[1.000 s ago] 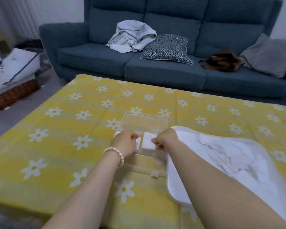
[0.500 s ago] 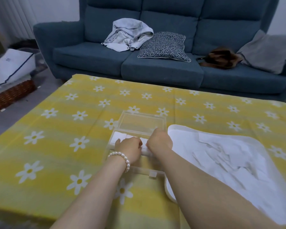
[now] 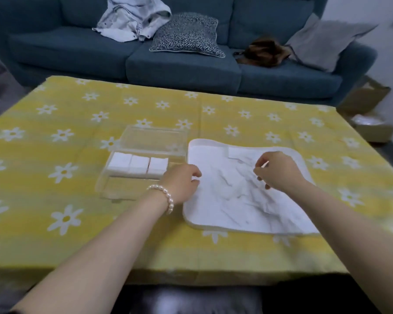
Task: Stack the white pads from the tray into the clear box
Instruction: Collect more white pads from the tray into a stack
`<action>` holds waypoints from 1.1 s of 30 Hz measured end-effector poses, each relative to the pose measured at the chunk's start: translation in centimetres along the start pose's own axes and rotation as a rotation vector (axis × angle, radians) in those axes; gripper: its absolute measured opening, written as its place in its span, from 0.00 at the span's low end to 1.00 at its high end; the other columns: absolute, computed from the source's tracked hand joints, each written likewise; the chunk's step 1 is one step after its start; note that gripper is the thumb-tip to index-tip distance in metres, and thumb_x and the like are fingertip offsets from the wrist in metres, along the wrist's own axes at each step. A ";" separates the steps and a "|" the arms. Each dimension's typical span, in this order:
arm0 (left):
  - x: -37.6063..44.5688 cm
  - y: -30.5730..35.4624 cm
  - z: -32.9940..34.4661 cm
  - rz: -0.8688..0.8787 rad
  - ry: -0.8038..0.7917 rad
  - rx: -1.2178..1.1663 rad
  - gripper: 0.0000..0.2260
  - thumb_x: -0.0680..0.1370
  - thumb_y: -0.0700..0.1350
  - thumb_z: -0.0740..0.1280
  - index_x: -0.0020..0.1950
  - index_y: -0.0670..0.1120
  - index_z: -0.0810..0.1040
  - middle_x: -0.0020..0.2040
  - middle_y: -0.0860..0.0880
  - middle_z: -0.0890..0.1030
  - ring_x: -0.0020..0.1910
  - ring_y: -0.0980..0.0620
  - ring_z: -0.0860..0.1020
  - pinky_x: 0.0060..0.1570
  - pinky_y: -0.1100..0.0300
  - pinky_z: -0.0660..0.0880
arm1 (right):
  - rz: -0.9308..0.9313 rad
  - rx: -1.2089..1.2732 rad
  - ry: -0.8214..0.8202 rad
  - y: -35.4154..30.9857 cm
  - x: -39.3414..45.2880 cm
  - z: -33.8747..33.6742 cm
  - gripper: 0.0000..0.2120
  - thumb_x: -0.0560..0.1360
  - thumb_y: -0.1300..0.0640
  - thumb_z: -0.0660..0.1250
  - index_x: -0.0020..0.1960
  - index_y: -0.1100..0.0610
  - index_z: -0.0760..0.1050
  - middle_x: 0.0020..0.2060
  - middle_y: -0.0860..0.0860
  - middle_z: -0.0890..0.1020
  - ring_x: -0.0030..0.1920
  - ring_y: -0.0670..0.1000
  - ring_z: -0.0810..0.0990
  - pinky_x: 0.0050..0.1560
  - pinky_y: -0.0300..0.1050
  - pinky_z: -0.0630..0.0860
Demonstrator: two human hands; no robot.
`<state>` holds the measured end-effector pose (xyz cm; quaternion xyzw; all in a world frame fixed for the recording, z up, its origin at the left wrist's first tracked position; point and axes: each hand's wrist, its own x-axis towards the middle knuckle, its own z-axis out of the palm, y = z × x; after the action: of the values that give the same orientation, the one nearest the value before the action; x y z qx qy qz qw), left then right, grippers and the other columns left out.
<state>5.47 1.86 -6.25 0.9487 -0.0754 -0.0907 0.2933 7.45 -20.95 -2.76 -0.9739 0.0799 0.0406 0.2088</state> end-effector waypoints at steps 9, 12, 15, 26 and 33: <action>-0.4 4.0 6.6 0.219 -0.133 0.112 0.16 0.78 0.45 0.61 0.66 0.50 0.72 0.64 0.50 0.70 0.62 0.50 0.71 0.61 0.59 0.67 | 0.052 0.017 -0.127 6.6 -3.5 1.4 0.10 0.70 0.61 0.67 0.34 0.49 0.73 0.36 0.49 0.80 0.34 0.50 0.77 0.41 0.42 0.77; -1.0 4.4 7.8 0.456 -0.137 0.234 0.17 0.81 0.48 0.58 0.70 0.54 0.69 0.72 0.51 0.64 0.69 0.50 0.63 0.67 0.60 0.59 | 0.016 0.016 -0.117 6.4 -2.3 2.4 0.08 0.69 0.61 0.67 0.37 0.48 0.74 0.37 0.47 0.78 0.41 0.50 0.77 0.42 0.41 0.74; -1.2 4.5 8.7 0.531 -0.231 0.304 0.23 0.80 0.55 0.48 0.72 0.52 0.68 0.76 0.50 0.59 0.74 0.48 0.58 0.72 0.58 0.53 | 0.002 -0.024 -0.048 6.0 -0.7 1.8 0.08 0.70 0.58 0.69 0.48 0.50 0.77 0.44 0.49 0.78 0.48 0.52 0.76 0.42 0.42 0.71; 0.4 2.3 8.0 0.347 -0.203 0.444 0.36 0.70 0.59 0.34 0.67 0.51 0.70 0.75 0.53 0.61 0.76 0.52 0.53 0.73 0.57 0.46 | 0.128 -0.087 -0.083 10.4 4.4 1.8 0.45 0.70 0.34 0.63 0.77 0.49 0.46 0.76 0.54 0.51 0.74 0.58 0.56 0.70 0.55 0.58; 1.3 1.6 7.2 0.422 0.125 0.317 0.15 0.71 0.49 0.56 0.39 0.46 0.81 0.42 0.50 0.80 0.40 0.47 0.80 0.39 0.57 0.77 | -0.093 -0.211 -0.128 8.0 4.3 3.8 0.33 0.70 0.36 0.66 0.70 0.47 0.64 0.70 0.51 0.64 0.69 0.56 0.63 0.64 0.53 0.64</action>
<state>5.02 -3.58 -11.38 0.9498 -0.2665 0.0442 0.1577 10.09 -27.22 -9.87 -0.9885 0.0162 0.1010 0.1116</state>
